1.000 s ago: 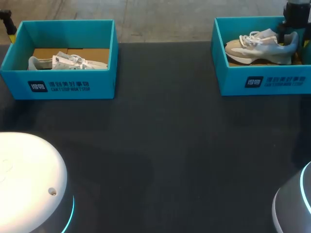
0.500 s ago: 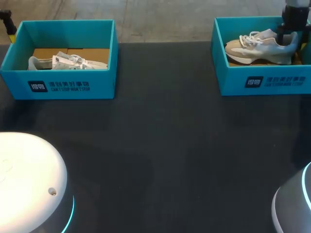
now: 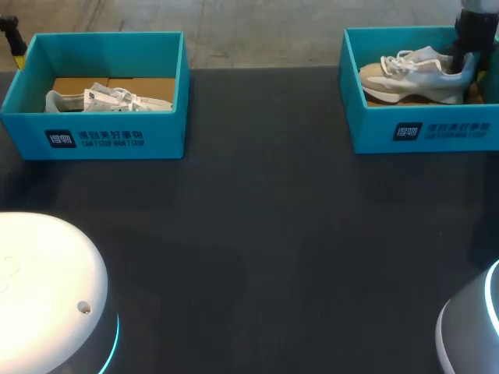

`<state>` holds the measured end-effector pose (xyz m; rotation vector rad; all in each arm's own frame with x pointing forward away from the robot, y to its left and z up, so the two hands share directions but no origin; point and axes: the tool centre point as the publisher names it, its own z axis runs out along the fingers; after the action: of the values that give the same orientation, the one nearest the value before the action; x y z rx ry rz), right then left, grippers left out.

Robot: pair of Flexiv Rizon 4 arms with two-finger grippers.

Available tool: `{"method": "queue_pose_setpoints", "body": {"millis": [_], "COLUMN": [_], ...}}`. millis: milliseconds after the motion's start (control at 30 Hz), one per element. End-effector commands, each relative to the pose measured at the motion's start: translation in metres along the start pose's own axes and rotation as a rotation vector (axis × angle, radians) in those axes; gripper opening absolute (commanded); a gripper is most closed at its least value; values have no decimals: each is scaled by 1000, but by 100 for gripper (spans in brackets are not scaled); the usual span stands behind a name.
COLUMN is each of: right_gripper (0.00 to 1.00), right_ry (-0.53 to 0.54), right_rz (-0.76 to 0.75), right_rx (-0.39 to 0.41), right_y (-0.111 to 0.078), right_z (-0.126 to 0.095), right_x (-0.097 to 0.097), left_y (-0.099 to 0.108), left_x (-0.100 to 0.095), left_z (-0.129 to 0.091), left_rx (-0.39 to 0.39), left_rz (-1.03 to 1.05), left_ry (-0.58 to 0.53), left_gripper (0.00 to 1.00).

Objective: Take the shoe out of the shoebox, open the shoe tongue, remove and reinsert the insole, then place the shoe into the shoebox

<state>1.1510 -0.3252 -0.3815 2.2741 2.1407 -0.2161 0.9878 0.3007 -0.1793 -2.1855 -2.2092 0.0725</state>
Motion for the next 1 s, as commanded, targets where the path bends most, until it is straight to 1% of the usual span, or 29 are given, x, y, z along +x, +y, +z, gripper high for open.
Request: {"method": "queue_pose_setpoints", "body": {"millis": [33,333,567,600,700,833,900,967,1000], "right_gripper": [100,100,100,98,89,84,79,67,56], "right_ry": [2,-17,-10,-7,-3,4,7,9,9], "right_rz": [-2,6,-1,-3,-5,-3,1,4,5], "right_rx": [69,64,78,81,83,89,94,97,97], "right_y": [10,9,11,12,13,13,12,12,11], "right_z": [7,5,12,13,15,17,19,20,20], "right_x": [6,2,7,8,9,9,8,7,7], "left_y": [0,0,0,0,0,0,0,0,0], "left_x": [1,1,1,1,1,1,1,1,1], "left_z": [0,0,0,0,0,0,0,0,0], "left_rx": [0,0,0,0,0,0,0,0,0], "left_rz": [1,1,1,1,1,1,1,1,1], "left_ry": [2,2,2,2,2,2,2,2,2], "left_gripper": [100,100,100,100,100,100,100,100,100]}}
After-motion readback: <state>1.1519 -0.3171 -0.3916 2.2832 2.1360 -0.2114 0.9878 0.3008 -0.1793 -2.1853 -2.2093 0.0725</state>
